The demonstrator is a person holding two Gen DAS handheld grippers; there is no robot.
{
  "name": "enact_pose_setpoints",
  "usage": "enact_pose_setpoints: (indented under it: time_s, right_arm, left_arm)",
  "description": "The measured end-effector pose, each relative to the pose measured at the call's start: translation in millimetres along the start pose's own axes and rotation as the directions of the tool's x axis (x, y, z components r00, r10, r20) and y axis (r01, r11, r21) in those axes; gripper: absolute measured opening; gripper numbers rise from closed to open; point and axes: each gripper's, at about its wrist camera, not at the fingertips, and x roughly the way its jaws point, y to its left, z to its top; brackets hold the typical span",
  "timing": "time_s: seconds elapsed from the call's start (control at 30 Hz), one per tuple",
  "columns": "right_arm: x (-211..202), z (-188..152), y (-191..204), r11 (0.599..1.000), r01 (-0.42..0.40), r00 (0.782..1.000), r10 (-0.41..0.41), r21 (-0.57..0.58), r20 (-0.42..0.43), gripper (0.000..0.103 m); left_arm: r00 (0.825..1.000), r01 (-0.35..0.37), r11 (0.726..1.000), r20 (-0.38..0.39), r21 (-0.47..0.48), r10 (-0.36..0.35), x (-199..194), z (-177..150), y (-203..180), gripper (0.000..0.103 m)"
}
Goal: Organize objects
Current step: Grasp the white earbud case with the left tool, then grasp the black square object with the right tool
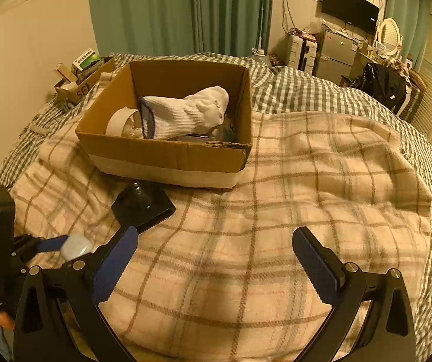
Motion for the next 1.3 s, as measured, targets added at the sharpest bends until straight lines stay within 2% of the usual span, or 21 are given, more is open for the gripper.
enact_pose_setpoints:
  time_s: [0.1, 0.3, 0.4, 0.53, 0.63, 0.83, 1.07, 1.23, 1.27, 1.3]
  right_arm:
    - [1, -1, 5, 1.000, -0.004, 1.000, 0.004, -0.011, 0.001, 0.103]
    - [7, -1, 14, 0.999, -0.023, 1.000, 0.023, -0.024, -0.005, 0.103]
    - [13, 2, 23, 0.998, -0.048, 0.999, 0.047, -0.036, -0.010, 0.103]
    - [28, 8, 41, 0.995, -0.078, 0.997, 0.077, -0.061, -0.021, 0.103]
    - [47, 11, 54, 0.994, -0.090, 0.995, 0.087, -0.057, -0.054, 0.103]
    - [82, 18, 70, 0.994, -0.099, 0.991, 0.094, -0.048, -0.099, 0.102]
    - [127, 23, 72, 0.999, -0.049, 0.983, 0.049, -0.001, -0.176, 0.102]
    - [144, 15, 72, 1.000, -0.027, 0.972, 0.025, -0.005, -0.233, 0.102]
    - [143, 14, 71, 0.999, -0.036, 0.973, 0.036, 0.002, -0.229, 0.097]
    - [140, 14, 71, 0.999, -0.045, 0.975, 0.045, 0.005, -0.219, 0.088]
  left_arm:
    - [1.000, -0.016, 1.000, 0.019, 0.011, 0.016, -5, 0, -3, 0.050]
    - [0.990, -0.009, 1.000, 0.144, 0.003, 0.009, -45, 11, -4, 0.050]
    - [0.984, 0.000, 1.000, 0.178, -0.022, 0.004, -58, 27, 3, 0.050]
    - [0.973, -0.061, 0.997, 0.221, -0.042, 0.069, -65, 60, 20, 0.050]
    - [0.970, -0.071, 0.996, 0.228, -0.057, 0.082, -59, 75, 26, 0.050]
    - [0.974, -0.065, 0.994, 0.210, -0.087, 0.082, -37, 78, 41, 0.050]
    - [0.980, -0.040, 0.997, 0.191, -0.071, 0.053, -25, 74, 43, 0.050]
    - [0.983, -0.024, 0.997, 0.181, -0.071, 0.037, -19, 71, 43, 0.050]
    - [0.983, -0.021, 0.997, 0.182, -0.073, 0.034, -20, 71, 43, 0.050]
    - [0.982, -0.019, 0.997, 0.184, -0.075, 0.032, -21, 71, 44, 0.050]
